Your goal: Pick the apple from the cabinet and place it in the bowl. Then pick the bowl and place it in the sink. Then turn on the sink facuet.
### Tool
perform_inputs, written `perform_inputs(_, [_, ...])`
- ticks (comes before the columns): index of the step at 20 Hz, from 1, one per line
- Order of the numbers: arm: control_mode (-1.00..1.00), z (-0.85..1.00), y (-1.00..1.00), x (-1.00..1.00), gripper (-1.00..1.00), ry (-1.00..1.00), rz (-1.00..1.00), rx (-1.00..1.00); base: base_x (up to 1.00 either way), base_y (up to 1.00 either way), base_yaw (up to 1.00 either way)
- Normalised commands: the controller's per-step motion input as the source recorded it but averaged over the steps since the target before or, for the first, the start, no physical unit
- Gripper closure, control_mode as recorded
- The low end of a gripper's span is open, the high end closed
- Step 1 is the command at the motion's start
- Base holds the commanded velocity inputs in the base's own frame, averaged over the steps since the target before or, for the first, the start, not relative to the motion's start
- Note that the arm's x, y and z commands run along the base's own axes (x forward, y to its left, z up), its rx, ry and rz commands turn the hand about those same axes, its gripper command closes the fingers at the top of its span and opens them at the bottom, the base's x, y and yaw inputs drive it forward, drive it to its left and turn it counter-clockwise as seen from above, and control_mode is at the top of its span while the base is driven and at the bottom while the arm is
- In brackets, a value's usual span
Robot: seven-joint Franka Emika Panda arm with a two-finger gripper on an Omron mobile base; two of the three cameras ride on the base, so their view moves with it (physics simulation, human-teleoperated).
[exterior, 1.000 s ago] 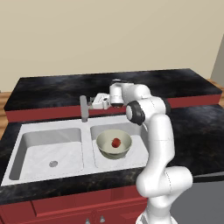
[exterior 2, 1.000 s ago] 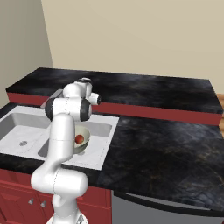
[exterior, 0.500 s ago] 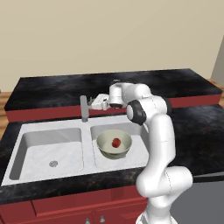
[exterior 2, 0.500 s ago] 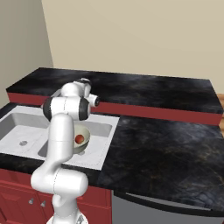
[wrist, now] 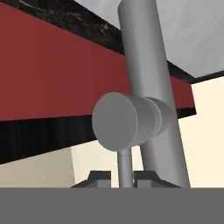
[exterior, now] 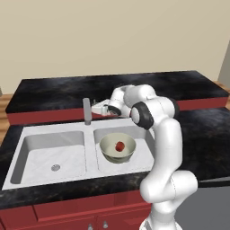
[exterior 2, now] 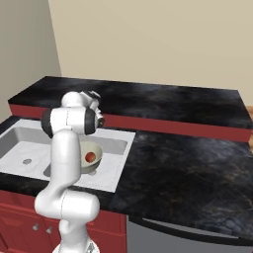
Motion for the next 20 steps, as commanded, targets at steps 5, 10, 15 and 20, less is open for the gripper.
perform_inputs(5, [-1.00, 0.00, -0.79, 0.20, 1.00, 0.07, -0.12, 0.16, 0.00, 0.00, 0.00])
perform_inputs(10, [-1.00, 0.00, -0.83, 0.28, 1.00, 0.10, -0.02, 0.21, 0.00, 0.00, 0.00])
perform_inputs(15, [-1.00, 0.00, -0.68, 0.23, 1.00, 0.09, 0.00, 0.18, 0.00, 0.00, 0.00])
perform_inputs(20, [-1.00, 0.00, -0.34, 0.19, 1.00, 0.08, 0.00, 0.09, 0.00, 0.00, 0.00])
